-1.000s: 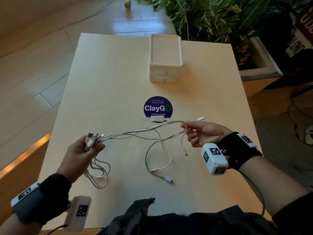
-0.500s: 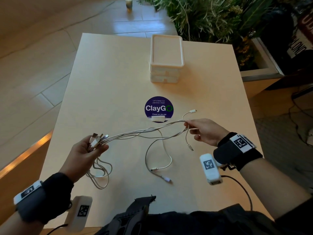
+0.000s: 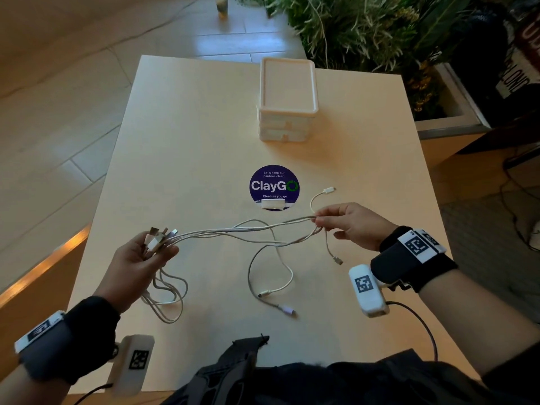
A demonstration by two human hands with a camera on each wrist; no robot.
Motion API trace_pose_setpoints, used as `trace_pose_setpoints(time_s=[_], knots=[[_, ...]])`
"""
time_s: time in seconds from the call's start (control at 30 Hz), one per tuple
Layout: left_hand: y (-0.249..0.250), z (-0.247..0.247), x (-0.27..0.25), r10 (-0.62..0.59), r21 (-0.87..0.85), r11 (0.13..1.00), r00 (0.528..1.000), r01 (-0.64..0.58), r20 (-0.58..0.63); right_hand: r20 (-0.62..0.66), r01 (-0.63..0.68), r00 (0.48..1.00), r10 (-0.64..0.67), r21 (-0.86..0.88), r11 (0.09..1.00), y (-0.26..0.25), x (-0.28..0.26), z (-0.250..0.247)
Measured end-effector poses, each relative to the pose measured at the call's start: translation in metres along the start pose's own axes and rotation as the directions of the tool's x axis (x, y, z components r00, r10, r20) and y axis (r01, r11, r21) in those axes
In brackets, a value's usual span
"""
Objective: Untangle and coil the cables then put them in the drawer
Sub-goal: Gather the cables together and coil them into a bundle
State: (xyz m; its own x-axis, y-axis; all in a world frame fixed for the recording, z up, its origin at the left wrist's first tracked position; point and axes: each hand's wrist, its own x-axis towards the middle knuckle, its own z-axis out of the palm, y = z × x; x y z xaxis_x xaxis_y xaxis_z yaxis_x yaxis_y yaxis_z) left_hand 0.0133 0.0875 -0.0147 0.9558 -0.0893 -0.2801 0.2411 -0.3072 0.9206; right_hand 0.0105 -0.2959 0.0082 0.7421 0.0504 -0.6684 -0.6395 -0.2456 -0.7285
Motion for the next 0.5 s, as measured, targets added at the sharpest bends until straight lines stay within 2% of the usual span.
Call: trace_pose_setpoints(time_s=[0.2, 0.3, 0.43, 0.5], knots=[[-0.001, -0.003, 0.003, -0.009, -0.002, 1.0, 1.0, 0.009, -0.005, 0.095, -0.049, 0.995, 0.035, 0.151, 0.987, 0.007, 0.001, -0.002], [0.0, -0.002, 0.004, -0.02, 0.0, 1.0, 1.0, 0.02, -0.001, 0.099, -0.066, 0.994, 0.052, 0.142, 0.988, 0.007, 0.0, 0.0], [0.003, -0.009, 0.005, -0.022, 0.006, 1.0, 0.999, 0.022, -0.033, 0.021, -0.045, 0.999, 0.047, -0.077, 0.996, 0.003, -0.005, -0.01], [0.008, -0.008, 0.003, -0.009, 0.051, 0.999, 1.0, 0.009, -0.009, -0.009, -0.019, 1.0, 0.018, -0.222, 0.975, -0.004, -0.008, -0.019]])
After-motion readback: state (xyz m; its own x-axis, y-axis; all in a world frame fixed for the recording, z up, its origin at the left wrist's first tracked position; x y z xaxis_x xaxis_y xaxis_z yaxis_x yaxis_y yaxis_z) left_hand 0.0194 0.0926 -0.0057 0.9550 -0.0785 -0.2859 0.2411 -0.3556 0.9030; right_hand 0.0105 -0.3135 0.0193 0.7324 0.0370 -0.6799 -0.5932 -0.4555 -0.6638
